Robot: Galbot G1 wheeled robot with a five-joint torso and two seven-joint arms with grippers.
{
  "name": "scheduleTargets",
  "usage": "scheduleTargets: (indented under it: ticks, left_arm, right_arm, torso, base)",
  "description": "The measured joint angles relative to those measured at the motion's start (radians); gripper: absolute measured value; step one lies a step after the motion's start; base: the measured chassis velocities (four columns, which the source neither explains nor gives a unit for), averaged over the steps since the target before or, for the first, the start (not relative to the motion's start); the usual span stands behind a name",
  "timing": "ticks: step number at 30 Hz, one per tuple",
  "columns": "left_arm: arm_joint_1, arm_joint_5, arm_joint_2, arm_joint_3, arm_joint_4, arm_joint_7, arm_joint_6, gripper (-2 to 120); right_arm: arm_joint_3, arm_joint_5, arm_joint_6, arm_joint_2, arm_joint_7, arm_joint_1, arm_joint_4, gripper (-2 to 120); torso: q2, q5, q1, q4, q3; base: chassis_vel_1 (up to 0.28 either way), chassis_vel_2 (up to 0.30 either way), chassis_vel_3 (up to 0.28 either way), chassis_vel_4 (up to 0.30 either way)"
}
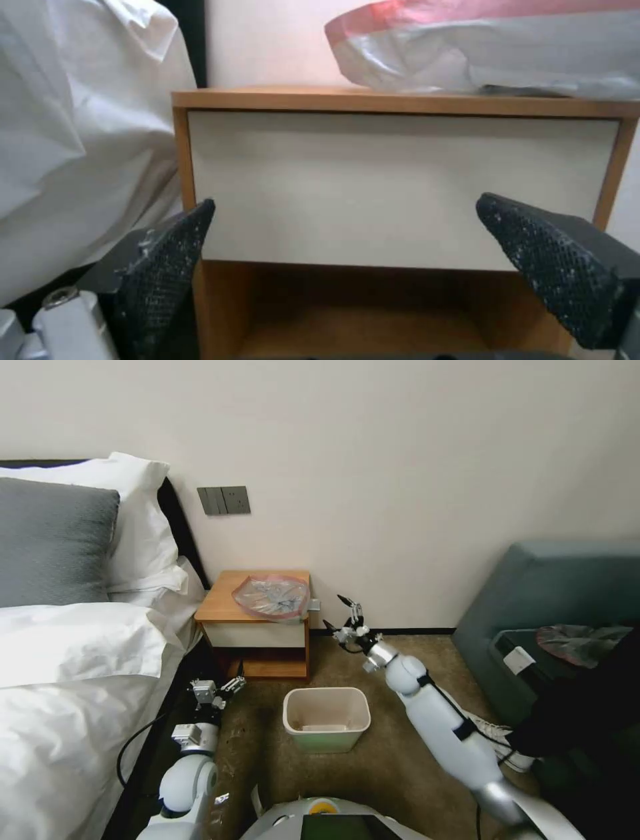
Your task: Pick up the garbage bag from the table and place it over the trash can.
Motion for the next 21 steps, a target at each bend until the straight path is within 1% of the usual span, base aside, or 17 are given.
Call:
scheduleTargets:
  ticks: [1,3,4,7,10,12,13,14,16,17,19,20,21]
  left_arm:
    - [-0.008,0.0,0.001,-0.006,0.008,-0.002,-0.002,100]
    - [-0.01,0.001,0.004,-0.012,0.011,-0.004,-0.002,100]
    - [-0.01,0.001,0.004,-0.012,0.011,-0.004,-0.002,100]
    - [0.003,0.004,0.001,-0.013,0.012,-0.004,-0.015,100]
    - [0.008,0.004,-0.003,-0.013,0.014,-0.006,-0.02,100]
    - [0.009,0.004,-0.004,-0.013,0.015,-0.01,-0.021,100]
    - [0.009,0.004,-0.004,-0.013,0.015,-0.011,-0.021,100]
    - [0.009,0.004,-0.004,-0.013,0.015,-0.011,-0.021,100]
    - [0.01,0.004,-0.004,-0.013,0.013,-0.014,-0.021,100]
    - [0.01,0.004,-0.004,-0.013,0.013,-0.014,-0.021,100]
    - [0.011,0.004,-0.005,-0.012,0.012,-0.016,-0.021,100]
    - [0.01,0.004,-0.005,-0.01,0.012,-0.018,-0.02,100]
    - [0.01,0.004,-0.005,-0.01,0.012,-0.018,-0.02,100]
  right_arm:
    - [-0.012,-0.048,0.036,0.018,0.005,0.044,-0.055,100]
    - [-0.035,-0.084,0.059,0.036,0.008,0.093,-0.118,100]
    - [-0.035,-0.084,0.059,0.036,0.008,0.093,-0.118,100]
    - [-0.046,-0.131,0.093,0.053,0.009,0.134,-0.186,100]
    - [-0.042,-0.154,0.109,0.065,0.011,0.146,-0.217,99]
    - [-0.034,-0.169,0.123,0.075,0.013,0.153,-0.239,95]
    - [-0.033,-0.174,0.128,0.081,0.015,0.158,-0.254,89]
    - [-0.033,-0.174,0.128,0.081,0.015,0.158,-0.254,89]
    - [-0.033,-0.175,0.13,0.087,0.016,0.169,-0.272,78]
    - [-0.033,-0.175,0.13,0.087,0.016,0.169,-0.272,78]
    - [-0.038,-0.174,0.131,0.088,0.018,0.178,-0.288,70]
    - [-0.042,-0.174,0.131,0.088,0.018,0.184,-0.296,63]
    - [-0.042,-0.174,0.131,0.088,0.018,0.184,-0.296,63]
  torso:
    - [0.0,0.0,0.0,-0.0001,0.0]
    - [0.0,0.0001,0.0,0.0,0.0]
    - [0.0,0.0001,0.0,0.0,0.0]
    - [0.0,0.0,0.0,0.0,0.0]
    - [0.0,0.0,0.0,-0.0001,0.0]
    - [0.0,0.0,0.0,-0.0001,0.0]
    - [0.0,0.0,0.0,-0.0002,0.0]
    - [0.0,0.0,0.0,-0.0002,0.0]
    - [0.0,0.0,0.0,-0.0002,0.0]
    - [0.0,0.0,0.0,-0.0002,0.0]
    - [0.0,0.0,0.0,-0.0001,0.0]
    - [0.0,0.0001,0.0,-0.0002,0.0]
    - [0.0,0.0001,0.0,-0.0002,0.0]
  base:
    - [0.0,0.0,0.0,0.0]
    - [0.0,0.0,0.0,0.0]
    - [0.0,0.0,0.0,0.0]
    - [0.0,0.0,0.0,0.0]
    - [0.0,0.0,0.0,0.0]
    - [0.0,0.0,0.0,0.0]
    - [0.0,0.0,0.0,0.0]
    - [0.0,0.0,0.0,0.0]
    - [0.0,0.0,0.0,0.0]
    - [0.0,0.0,0.0,0.0]
    - [0.0,0.0,0.0,0.0]
    - [0.0,0.0,0.0,0.0]
    - [0.0,0.0,0.0,0.0]
